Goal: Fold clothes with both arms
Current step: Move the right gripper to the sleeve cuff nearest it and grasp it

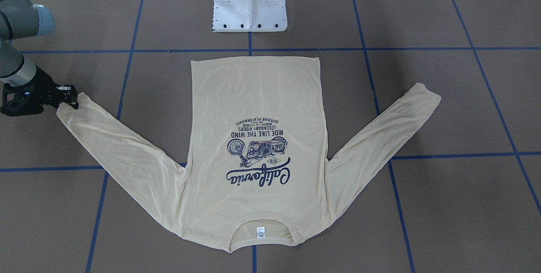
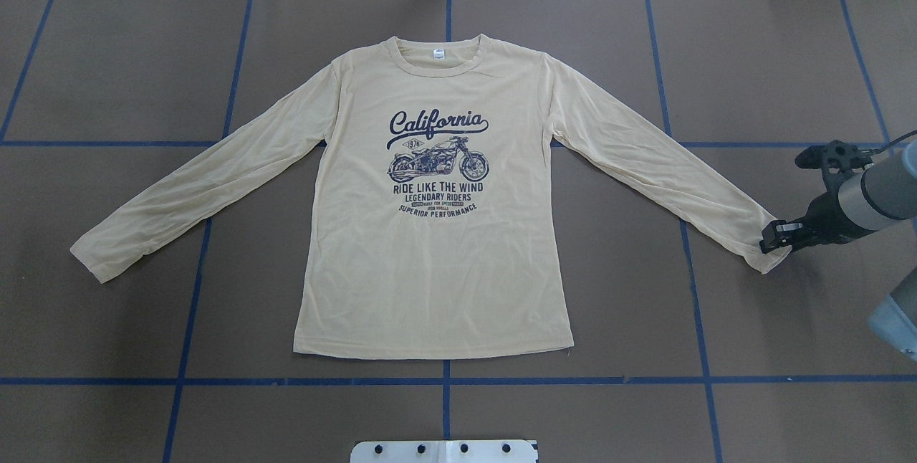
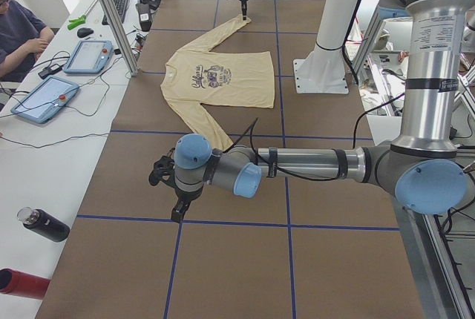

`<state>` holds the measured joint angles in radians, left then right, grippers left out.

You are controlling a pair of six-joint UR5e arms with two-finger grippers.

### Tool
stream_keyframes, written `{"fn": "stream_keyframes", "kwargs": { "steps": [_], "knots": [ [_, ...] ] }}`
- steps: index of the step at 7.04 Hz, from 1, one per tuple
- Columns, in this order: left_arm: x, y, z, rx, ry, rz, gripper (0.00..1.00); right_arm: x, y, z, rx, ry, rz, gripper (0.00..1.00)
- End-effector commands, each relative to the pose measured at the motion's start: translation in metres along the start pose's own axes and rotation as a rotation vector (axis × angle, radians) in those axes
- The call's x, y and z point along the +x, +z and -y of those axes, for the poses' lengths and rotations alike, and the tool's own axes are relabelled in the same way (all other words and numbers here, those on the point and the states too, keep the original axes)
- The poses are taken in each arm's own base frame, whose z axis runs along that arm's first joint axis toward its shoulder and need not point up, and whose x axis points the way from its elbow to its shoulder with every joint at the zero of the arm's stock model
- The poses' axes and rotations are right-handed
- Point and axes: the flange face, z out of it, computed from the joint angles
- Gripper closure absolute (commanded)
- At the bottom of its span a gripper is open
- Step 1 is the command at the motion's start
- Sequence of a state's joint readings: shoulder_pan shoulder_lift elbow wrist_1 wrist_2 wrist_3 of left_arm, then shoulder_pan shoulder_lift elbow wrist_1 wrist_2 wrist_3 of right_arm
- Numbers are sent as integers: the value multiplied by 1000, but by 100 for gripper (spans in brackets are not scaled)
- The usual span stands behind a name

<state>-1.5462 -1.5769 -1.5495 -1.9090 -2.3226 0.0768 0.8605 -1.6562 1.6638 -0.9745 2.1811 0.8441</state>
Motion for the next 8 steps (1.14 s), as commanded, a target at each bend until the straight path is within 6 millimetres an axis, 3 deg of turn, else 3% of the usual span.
{"fn": "stream_keyframes", "kwargs": {
  "steps": [1,3,4,8],
  "knots": [
    [0,0,0,-1,-1,0,0,-15,-9,6,5,-11,32,100],
    [0,0,0,0,-2,-1,0,-50,-51,39,-7,25,87,100],
    [0,0,0,-1,-1,0,0,-64,-65,39,12,24,102,100],
    [0,-1,1,1,-28,1,0,-208,-150,106,113,56,301,100]
  ]
}}
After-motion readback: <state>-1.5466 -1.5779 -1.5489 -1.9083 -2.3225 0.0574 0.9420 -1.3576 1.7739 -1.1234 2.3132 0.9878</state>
